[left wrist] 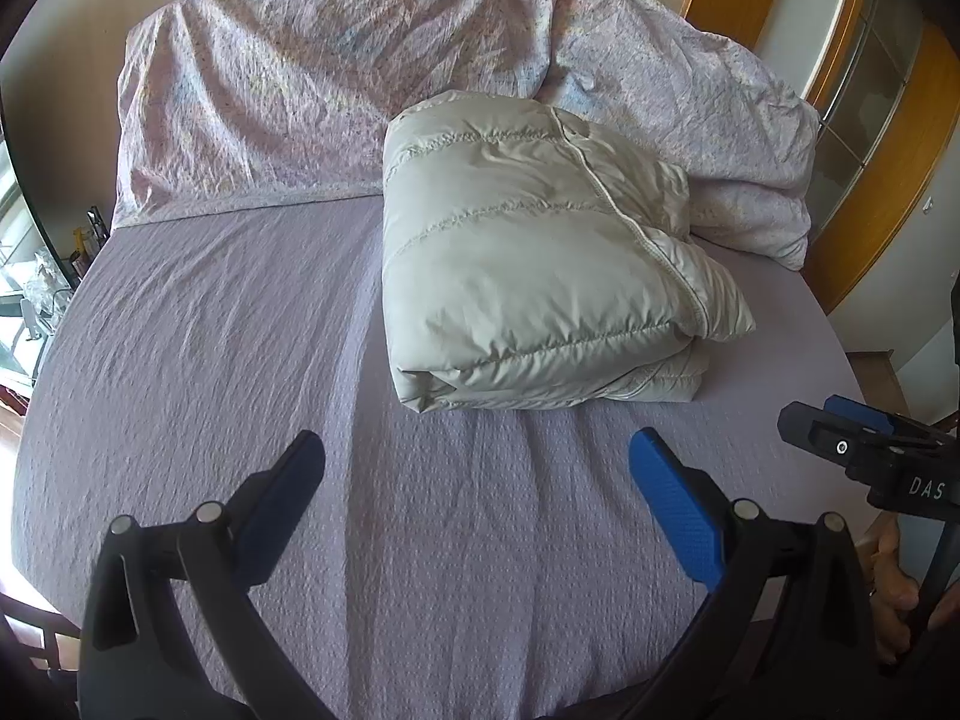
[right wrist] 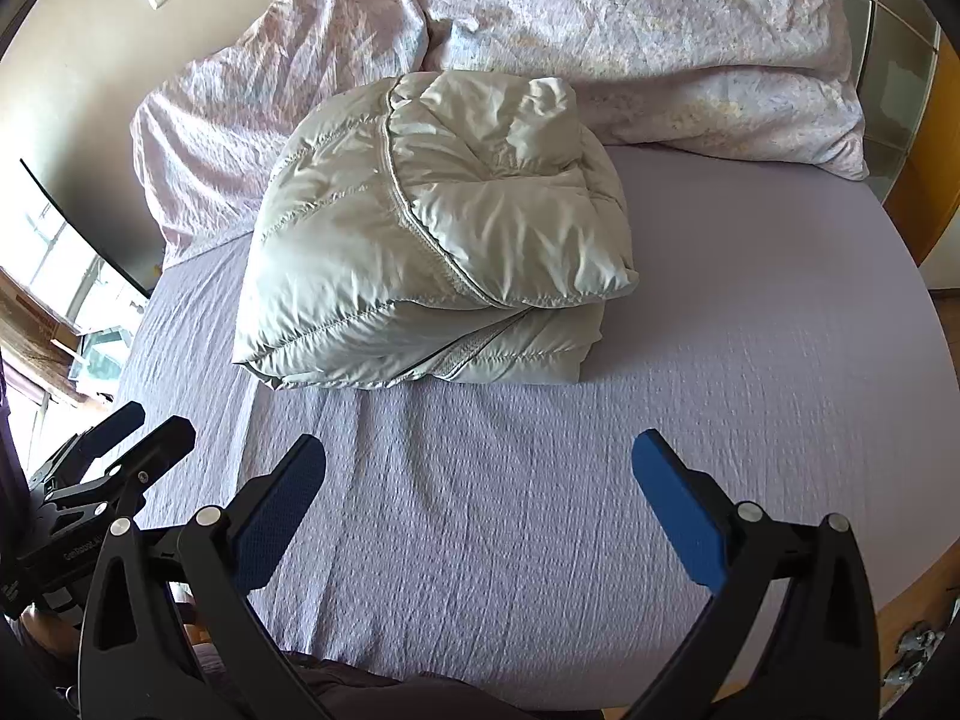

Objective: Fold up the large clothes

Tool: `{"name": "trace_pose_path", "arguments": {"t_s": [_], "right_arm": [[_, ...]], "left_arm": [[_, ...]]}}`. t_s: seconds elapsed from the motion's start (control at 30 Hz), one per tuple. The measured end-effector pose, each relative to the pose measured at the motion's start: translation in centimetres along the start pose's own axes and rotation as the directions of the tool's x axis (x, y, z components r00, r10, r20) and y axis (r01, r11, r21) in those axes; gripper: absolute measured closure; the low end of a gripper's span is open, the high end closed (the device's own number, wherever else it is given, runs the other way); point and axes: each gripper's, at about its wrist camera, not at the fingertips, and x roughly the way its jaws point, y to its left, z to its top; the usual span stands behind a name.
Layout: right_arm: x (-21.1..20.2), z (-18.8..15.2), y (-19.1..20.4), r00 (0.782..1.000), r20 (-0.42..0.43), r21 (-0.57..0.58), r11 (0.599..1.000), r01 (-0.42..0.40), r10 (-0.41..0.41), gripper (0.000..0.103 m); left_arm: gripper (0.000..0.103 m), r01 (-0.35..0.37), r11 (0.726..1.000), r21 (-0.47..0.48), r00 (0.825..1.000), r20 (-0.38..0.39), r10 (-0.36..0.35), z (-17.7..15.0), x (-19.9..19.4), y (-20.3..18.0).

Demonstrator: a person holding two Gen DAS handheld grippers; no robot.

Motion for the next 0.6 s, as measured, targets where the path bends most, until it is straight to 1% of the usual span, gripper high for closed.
{"name": "trace_pose_path", "arguments": {"t_s": [0.6], "right_arm": [[-0.28,0.01,0.03,1.0,0.015,0.003,1.0,-0.014,0.014,0.001]], "left_arm": [[0.002,0.012,1.0,-0.015,1.0,-0.004,-0.012,0.08,0.29,-0.06]]}}
